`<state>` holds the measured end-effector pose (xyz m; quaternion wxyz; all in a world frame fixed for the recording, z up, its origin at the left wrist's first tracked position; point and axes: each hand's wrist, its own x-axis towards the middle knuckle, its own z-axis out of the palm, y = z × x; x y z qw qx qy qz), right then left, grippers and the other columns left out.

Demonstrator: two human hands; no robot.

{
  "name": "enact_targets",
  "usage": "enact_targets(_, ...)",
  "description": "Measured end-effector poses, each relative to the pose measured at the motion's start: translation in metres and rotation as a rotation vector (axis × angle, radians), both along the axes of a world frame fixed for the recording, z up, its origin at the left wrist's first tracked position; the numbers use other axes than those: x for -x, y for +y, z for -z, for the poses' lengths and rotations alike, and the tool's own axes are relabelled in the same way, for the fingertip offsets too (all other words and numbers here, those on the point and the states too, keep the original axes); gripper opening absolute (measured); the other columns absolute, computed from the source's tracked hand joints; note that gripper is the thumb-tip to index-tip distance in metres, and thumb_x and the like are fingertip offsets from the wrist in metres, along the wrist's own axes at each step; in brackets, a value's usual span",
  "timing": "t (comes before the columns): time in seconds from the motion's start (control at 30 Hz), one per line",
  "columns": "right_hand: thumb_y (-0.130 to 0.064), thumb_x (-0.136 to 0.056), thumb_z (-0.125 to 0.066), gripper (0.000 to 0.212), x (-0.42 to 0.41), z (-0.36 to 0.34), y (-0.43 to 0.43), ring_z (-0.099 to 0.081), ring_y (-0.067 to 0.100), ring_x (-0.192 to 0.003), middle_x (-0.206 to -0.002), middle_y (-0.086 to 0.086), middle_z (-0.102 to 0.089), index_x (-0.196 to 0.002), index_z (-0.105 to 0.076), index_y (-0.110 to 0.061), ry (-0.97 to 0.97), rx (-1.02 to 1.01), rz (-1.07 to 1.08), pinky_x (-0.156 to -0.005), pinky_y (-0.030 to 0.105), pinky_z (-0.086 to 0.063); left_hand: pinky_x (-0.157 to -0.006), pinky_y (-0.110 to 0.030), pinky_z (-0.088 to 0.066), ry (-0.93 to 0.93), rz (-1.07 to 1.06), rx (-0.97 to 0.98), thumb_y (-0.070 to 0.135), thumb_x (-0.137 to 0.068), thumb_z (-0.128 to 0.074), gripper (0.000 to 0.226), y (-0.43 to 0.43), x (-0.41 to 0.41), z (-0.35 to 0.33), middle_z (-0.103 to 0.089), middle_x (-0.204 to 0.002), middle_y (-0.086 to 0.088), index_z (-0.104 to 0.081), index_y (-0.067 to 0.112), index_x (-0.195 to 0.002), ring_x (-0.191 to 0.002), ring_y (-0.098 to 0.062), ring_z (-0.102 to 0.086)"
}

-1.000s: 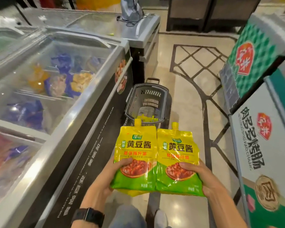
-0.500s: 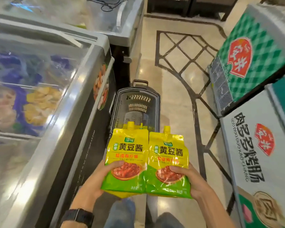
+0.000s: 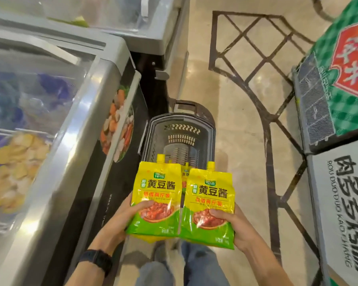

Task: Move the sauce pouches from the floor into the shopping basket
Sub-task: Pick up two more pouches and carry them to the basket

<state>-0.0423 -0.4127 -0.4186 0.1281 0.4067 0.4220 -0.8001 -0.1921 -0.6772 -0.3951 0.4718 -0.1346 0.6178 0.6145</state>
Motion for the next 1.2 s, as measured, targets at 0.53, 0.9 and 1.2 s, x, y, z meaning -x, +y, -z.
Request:
enact_targets(0.53,-0.034,-0.03,-0.1,0.106,0.133,0.192,0.059,-0.072,0.034,-0.096,-0.111,0.016,-0.073,-0.125,-0.059,-0.009,-0.137,-0.107,-0.005,-0.071,0.04,-0.059,-0.067,-0.019,-0.057,-0.018,0.07,0.253,0.009,-0.076,-0.083,0.063,0.075,0.139,0.241,-0.074,-0.108,0.001,-0.052,0.025,-0.128,-0.085,-0.006,-0.074)
enact_targets(0.9,-0.001,-0.062,-0.087,0.062,0.18,0.318,0.024,-0.073,0.015,-0.094,-0.101,-0.005,-0.077,-0.113,-0.062,-0.028,-0.274,-0.31,0.024,-0.085,0.038,-0.054,-0.089,-0.015,-0.039,0.186,0.215,0.473,-0.002,-0.073,-0.084,0.072,0.128,0.168,0.442,-0.061,-0.119,-0.002,-0.048,0.006,-0.135,-0.111,-0.014,-0.056)
enact_targets(1.2,-0.005,-0.067,-0.086,0.066,0.186,0.425,0.008,-0.067,0.011,-0.102,-0.104,-0.008,-0.074,-0.123,-0.058,-0.026,-0.35,-0.359,-0.084,-0.099,0.045,-0.05,-0.11,-0.042,-0.041,0.153,0.22,0.705,0.011,-0.072,-0.086,0.092,0.112,0.16,0.557,-0.057,-0.139,-0.011,-0.035,0.015,-0.149,-0.131,-0.032,-0.052)
